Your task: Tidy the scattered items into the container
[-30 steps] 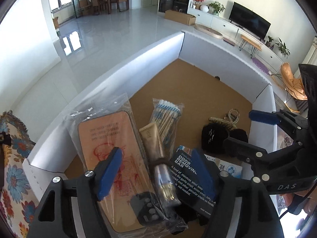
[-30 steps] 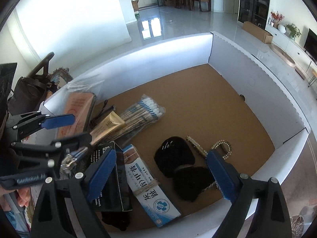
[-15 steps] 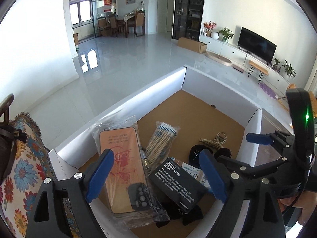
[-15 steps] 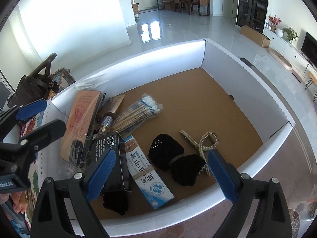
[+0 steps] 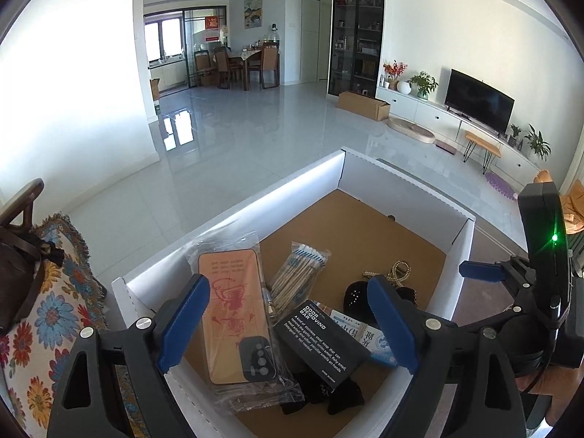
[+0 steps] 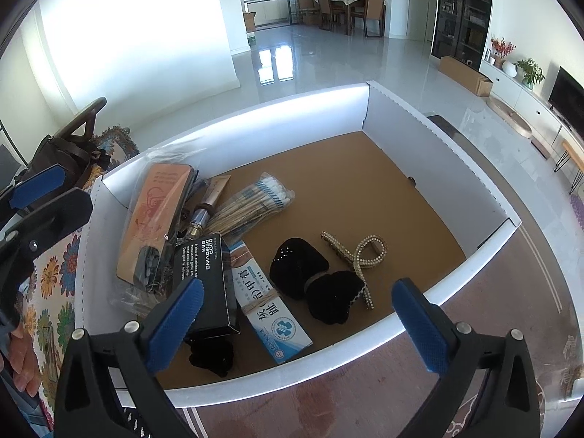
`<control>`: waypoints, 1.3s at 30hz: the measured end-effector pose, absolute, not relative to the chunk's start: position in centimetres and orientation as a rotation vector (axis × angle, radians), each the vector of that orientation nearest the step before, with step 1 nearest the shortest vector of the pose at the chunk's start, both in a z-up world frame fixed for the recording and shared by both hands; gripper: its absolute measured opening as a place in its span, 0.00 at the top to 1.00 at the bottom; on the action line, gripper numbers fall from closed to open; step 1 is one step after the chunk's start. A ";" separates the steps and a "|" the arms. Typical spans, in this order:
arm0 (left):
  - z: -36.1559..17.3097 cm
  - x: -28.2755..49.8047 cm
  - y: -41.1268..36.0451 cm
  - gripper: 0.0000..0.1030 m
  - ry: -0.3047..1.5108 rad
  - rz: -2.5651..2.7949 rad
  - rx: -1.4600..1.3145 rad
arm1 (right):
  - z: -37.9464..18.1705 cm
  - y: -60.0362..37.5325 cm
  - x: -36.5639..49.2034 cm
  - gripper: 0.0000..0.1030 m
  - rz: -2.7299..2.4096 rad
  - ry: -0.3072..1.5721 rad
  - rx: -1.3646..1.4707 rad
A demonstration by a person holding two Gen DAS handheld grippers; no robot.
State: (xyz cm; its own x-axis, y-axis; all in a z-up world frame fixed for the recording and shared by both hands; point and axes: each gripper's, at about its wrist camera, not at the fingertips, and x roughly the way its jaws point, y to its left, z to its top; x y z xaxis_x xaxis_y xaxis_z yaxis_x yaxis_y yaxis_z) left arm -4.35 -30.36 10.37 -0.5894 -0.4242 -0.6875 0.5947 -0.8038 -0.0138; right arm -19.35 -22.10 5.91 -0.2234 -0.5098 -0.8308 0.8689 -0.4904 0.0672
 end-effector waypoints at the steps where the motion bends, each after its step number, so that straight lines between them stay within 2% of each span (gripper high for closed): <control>1: 10.4 -4.3 -30.2 0.15 0.319 -2.355 0.935 | 6.0 -22.1 -19.3 0.00 -1.854 0.523 1.039; 4: 10.4 -4.3 -29.9 0.14 0.288 -2.344 0.944 | 6.2 -22.1 -19.0 0.00 -1.846 0.523 1.037; 7: 10.1 -4.6 -29.6 0.05 0.261 -2.319 0.989 | 6.2 -22.1 -18.8 0.00 -1.846 0.533 1.028; 11: 9.5 -4.7 -29.5 0.00 0.239 -2.264 1.019 | 6.1 -22.2 -18.8 0.00 -1.847 0.535 1.030; 13: 8.8 -5.1 -29.7 0.00 0.238 -2.175 1.060 | 6.0 -22.2 -18.8 0.00 -1.840 0.526 1.036; 17: 7.5 -4.6 -29.6 0.00 0.367 -2.163 1.064 | 5.6 -21.8 -19.1 0.00 -1.841 0.519 1.043; 22: 6.7 -4.4 -28.3 0.00 0.344 -2.150 1.057 | 5.2 -21.1 -19.5 0.00 -1.846 0.550 1.042; 33: 9.8 -3.6 -27.4 0.00 0.348 -2.186 0.964 | 5.0 -20.7 -20.6 0.00 -1.873 0.510 1.057; 39: 10.6 -3.4 -27.9 0.00 0.372 -2.176 0.946 | 4.7 -21.6 -19.2 0.00 -1.872 0.626 0.991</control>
State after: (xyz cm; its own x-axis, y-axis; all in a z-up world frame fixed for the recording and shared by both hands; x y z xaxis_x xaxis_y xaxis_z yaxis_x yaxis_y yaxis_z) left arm -3.39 -27.88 10.57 -0.4690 -0.5045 -0.7249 0.7165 -0.6972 0.0216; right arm -19.20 -21.63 4.69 -0.2744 -0.4782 -0.8343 0.8837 -0.4674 -0.0228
